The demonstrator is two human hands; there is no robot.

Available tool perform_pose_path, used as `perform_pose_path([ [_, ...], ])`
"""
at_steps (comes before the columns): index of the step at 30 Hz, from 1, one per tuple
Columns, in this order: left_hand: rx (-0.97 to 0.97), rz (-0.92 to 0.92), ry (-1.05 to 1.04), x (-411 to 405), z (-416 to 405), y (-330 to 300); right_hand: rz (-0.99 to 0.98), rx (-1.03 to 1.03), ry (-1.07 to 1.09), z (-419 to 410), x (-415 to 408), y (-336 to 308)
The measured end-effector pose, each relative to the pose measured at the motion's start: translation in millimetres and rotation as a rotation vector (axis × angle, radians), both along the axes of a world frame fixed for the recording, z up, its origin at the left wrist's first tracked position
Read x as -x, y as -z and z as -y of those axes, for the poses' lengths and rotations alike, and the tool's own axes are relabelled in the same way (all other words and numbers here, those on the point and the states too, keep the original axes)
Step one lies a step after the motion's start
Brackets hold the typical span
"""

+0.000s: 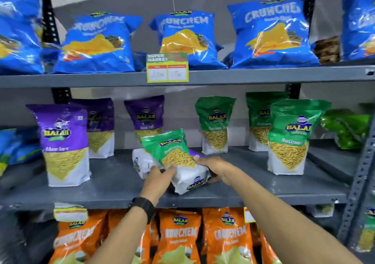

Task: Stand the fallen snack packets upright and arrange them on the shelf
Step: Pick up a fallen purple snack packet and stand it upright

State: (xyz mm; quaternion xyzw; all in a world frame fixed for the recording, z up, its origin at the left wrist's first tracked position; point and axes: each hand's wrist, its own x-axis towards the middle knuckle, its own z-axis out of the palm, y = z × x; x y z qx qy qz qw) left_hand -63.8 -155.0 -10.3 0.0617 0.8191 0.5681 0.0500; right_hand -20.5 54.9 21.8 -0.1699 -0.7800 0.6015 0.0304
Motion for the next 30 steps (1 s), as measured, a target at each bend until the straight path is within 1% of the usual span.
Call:
perform_pose_path([
  [1, -0.1, 0.083, 0.04, 1, -3, 3, 0.017, 0.014, -0.007, 4, -3, -3],
  [2, -0.184, 0.128, 0.049, 0, -7, 4, 0.028, 0.025, -0.01, 8, -7, -5],
  [3, -0.257, 0.135, 0.058, 0, -11, 5, 0.029, 0.028, -0.008, 11, -12, -7],
  [5, -0.318, 0.111, 0.118, -15, -13, -2, 0.014, 0.03, 0.033, 15, -21, -7],
  [8, -0.331, 0.079, 0.14, -32, -5, -5, -0.053, 0.023, 0.09, 16, -37, 1],
  [11, -0.371, 0.017, 0.237, -46, 11, 0, -0.139, 0.054, 0.063, 22, -65, 13],
  [14, -0.408, -0.043, 0.294, -63, 25, 3, -0.252, 0.074, 0.093, 36, -95, 19],
  [20, -0.425, -0.151, 0.346, -93, 49, 16, -0.438, 0.074, 0.133, 56, -141, 31],
  [23, -0.403, -0.199, 0.343, -105, 53, 17, -0.465, 0.053, 0.129, 58, -151, 35],
  [30, -0.408, -0.207, 0.339, -103, 37, 2, -0.484, 0.039, 0.129, 43, -143, 29],
])
